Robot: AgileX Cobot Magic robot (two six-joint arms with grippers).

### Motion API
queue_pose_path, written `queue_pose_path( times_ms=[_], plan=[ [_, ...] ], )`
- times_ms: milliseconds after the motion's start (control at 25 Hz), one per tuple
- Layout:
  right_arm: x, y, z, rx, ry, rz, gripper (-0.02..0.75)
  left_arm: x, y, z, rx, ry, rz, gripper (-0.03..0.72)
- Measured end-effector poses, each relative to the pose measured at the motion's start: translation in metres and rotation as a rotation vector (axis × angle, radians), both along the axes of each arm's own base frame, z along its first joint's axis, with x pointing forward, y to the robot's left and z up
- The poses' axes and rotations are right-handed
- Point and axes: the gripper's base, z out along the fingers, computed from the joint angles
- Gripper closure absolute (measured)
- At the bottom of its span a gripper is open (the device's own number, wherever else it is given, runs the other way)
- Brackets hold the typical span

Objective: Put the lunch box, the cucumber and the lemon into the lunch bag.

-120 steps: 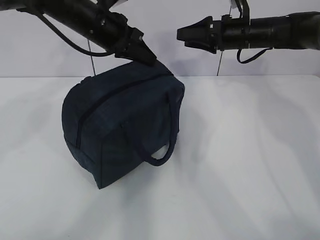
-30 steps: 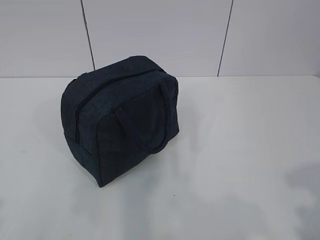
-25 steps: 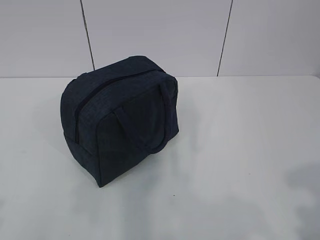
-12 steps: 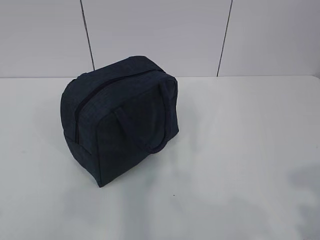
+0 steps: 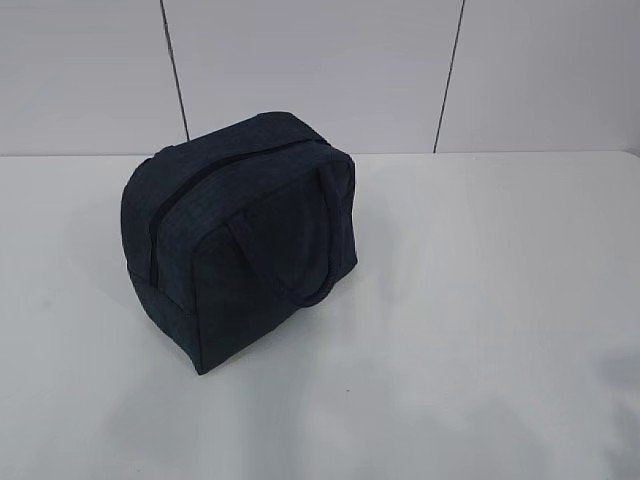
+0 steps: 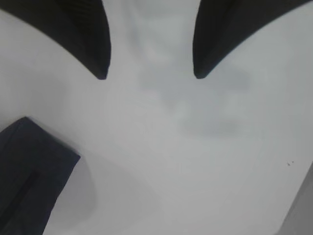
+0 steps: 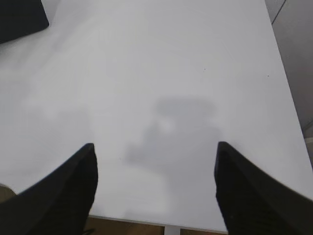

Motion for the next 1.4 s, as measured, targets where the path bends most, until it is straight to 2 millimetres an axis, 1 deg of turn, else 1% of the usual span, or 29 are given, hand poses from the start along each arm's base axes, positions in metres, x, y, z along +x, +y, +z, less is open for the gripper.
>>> queue_pose_path(
  times_ms=[40,1040,1400],
  plan=[
    [-0.0014,0.0000,-0.0001,0.000,-0.010,0.000,0.172,-0.0027,-0.0002,-0.0003,0.001,-0.014,0.000,0.296],
    [-0.0021,-0.0003,-0.0003,-0.003,-0.012,-0.004,0.172,-0.0029,-0.0002,-0.0007,-0.001,-0.009,0.001,0.386],
    [-0.0021,-0.0003,-0.0003,-0.003,-0.012,-0.004,0.172,-0.0029,-0.0002,-0.0007,-0.001,-0.009,0.001,0.393]
  ],
)
